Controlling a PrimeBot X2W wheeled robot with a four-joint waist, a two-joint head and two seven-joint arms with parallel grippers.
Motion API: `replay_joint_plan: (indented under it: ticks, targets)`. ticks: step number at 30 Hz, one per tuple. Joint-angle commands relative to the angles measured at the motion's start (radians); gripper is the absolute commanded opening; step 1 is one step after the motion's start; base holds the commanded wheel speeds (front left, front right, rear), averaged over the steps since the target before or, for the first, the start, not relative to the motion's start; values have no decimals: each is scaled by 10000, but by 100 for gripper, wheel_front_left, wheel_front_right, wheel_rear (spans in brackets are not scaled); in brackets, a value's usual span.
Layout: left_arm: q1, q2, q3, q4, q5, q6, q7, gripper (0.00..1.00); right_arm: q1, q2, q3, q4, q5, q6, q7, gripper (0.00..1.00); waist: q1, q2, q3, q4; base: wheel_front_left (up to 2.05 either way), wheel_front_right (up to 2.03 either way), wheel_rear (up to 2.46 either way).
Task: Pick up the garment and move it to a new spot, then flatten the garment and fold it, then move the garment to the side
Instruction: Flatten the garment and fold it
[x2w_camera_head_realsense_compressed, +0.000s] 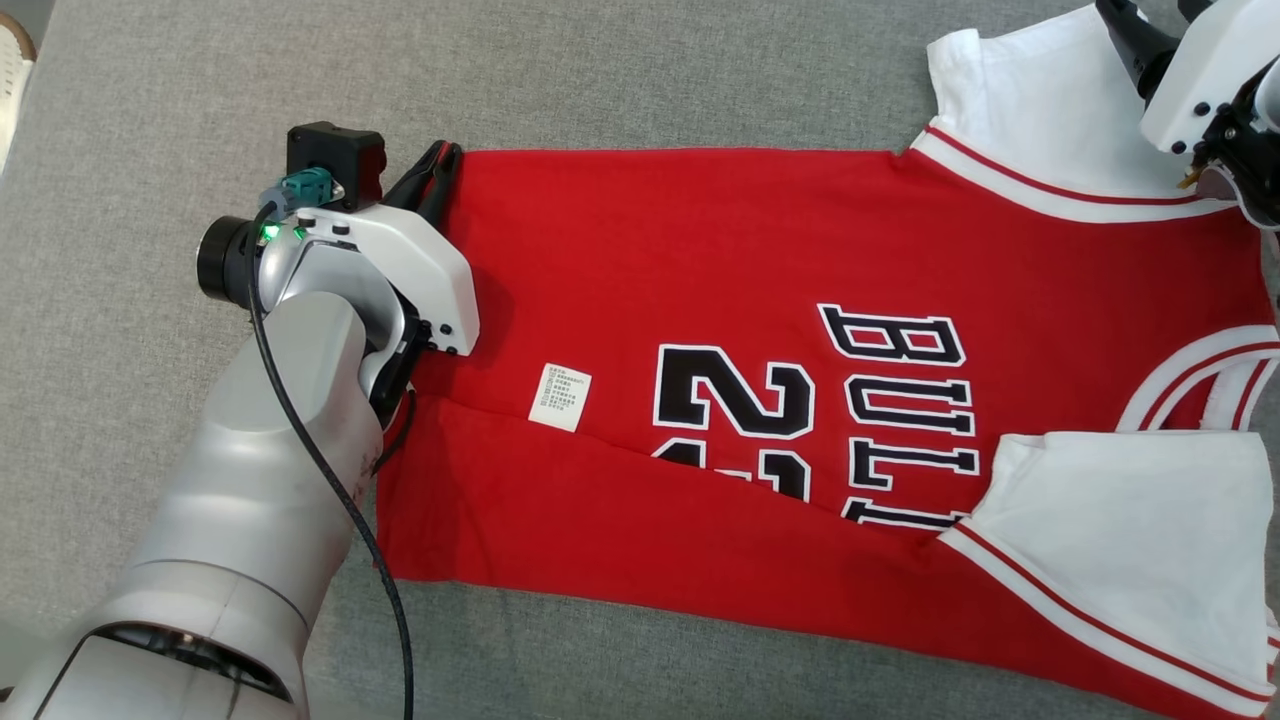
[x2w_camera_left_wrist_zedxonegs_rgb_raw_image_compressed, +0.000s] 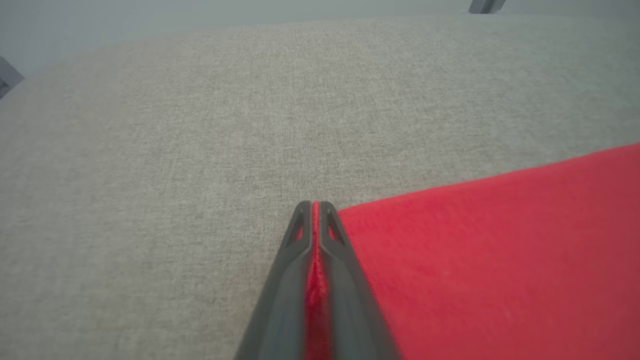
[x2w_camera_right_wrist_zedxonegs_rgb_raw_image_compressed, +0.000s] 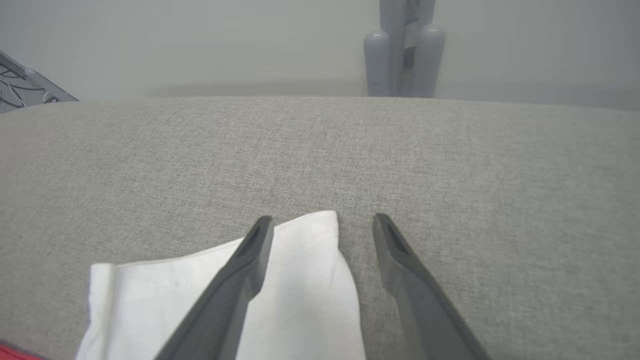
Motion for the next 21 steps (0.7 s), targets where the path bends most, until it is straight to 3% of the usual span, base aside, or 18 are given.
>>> replay_joint_plan:
  ticks: [1,8,9,10,11,15,21]
  targets:
    - [-82,65,-92,49,-93,-7,12,0,-128,-33,85,78,105,5,86,100,0,0,41,30,0,0,0]
    - [-180,64,-418,55,-402,-8,-24,0,-361,-29,451,252,356,5,277,100,0,0,153,114,0,0,0]
    - [-85,42,-565,-156,-547,-8,-28,0,-389,-14,519,253,363,5,298,92,0,0,169,109,0,0,0]
    - [-86,43,-624,-136,-540,-8,-54,0,-416,-44,568,272,391,5,277,75,0,0,184,125,0,0,0]
    - [-88,49,-662,-106,-597,-8,-77,0,-413,-53,624,290,406,5,253,49,0,0,187,138,0,0,0]
    - [-134,52,-809,-5,-760,-8,-118,0,-453,-87,823,307,525,5,261,0,0,0,196,165,0,0,0]
    - [-279,73,-912,253,-836,-6,-181,0,-486,-137,1091,156,712,5,168,0,0,0,203,164,0,0,0]
